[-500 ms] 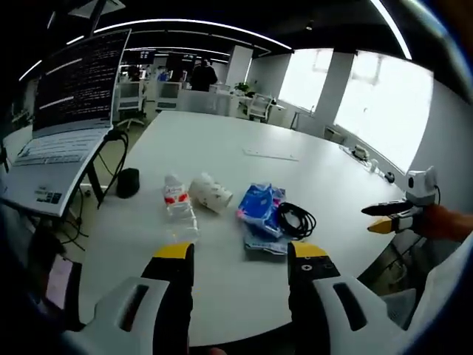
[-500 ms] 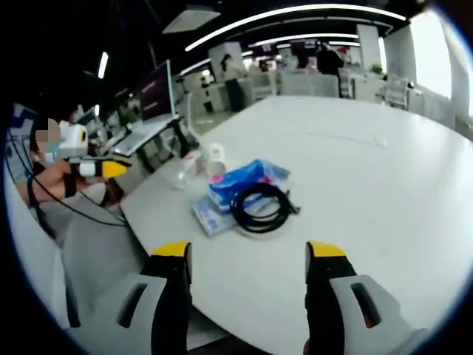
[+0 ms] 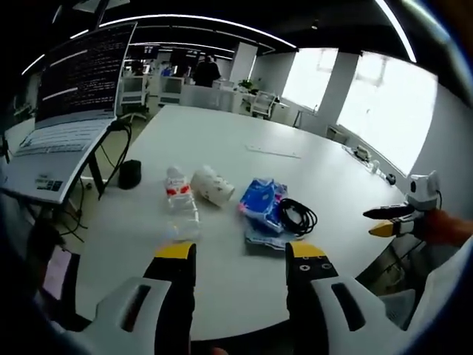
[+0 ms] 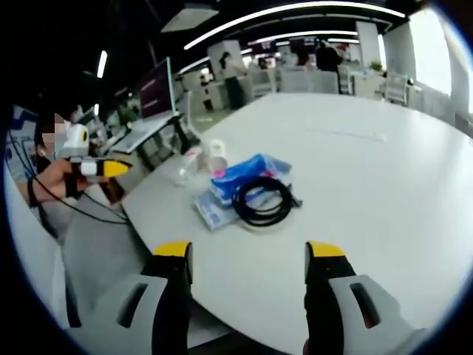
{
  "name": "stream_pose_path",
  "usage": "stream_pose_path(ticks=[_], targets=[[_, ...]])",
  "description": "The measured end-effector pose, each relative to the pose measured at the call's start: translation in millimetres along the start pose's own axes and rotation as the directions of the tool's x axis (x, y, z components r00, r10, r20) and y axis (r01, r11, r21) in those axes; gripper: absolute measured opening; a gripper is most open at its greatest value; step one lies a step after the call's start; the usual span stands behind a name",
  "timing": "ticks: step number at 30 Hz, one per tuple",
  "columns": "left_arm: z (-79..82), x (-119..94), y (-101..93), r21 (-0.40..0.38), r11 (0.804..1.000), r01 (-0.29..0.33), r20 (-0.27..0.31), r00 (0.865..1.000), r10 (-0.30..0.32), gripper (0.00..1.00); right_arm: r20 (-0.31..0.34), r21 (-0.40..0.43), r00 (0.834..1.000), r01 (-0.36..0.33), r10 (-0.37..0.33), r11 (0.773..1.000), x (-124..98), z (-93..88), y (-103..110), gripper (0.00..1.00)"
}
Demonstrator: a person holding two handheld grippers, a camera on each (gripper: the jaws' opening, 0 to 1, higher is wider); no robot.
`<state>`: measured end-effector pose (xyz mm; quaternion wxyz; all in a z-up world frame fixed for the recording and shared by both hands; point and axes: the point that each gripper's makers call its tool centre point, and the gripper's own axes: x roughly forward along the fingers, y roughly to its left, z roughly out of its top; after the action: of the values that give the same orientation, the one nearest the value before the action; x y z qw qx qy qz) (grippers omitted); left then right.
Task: Arrange the tabletop items into an orderly group along one side of the table until the central work area is clear of visible clutter.
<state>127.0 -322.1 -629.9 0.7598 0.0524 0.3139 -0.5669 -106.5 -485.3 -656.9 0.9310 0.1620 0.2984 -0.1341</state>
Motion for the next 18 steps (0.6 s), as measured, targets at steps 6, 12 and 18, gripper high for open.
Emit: stream_pose_path(ticks=[6,12,18], targets=[[-2.4,-1.5,5.2,-0.027,1.0,-0.009,-0.003,1.0,0.009,0.47,-0.003,0.005,1.0,0.001,-0.001,1.0,1.2,-1.5,0.6,0.59],[-7.6,-3.0,5.2,-0.028,1.0,-0.009,-0.019,1.0,0.009,0.46,0.0,0.011,1.0,0.007,-0.007,1.0,0.0,-0.8,-1.2,0.59],[-9.0,-1.6,3.7,-0.026,1.0,-0.003,-0.023,1.0,0.003,0.46,0.004,0.015,1.0,0.009,-0.009,1.0,-1.3,0.2,-2.7,0.58]])
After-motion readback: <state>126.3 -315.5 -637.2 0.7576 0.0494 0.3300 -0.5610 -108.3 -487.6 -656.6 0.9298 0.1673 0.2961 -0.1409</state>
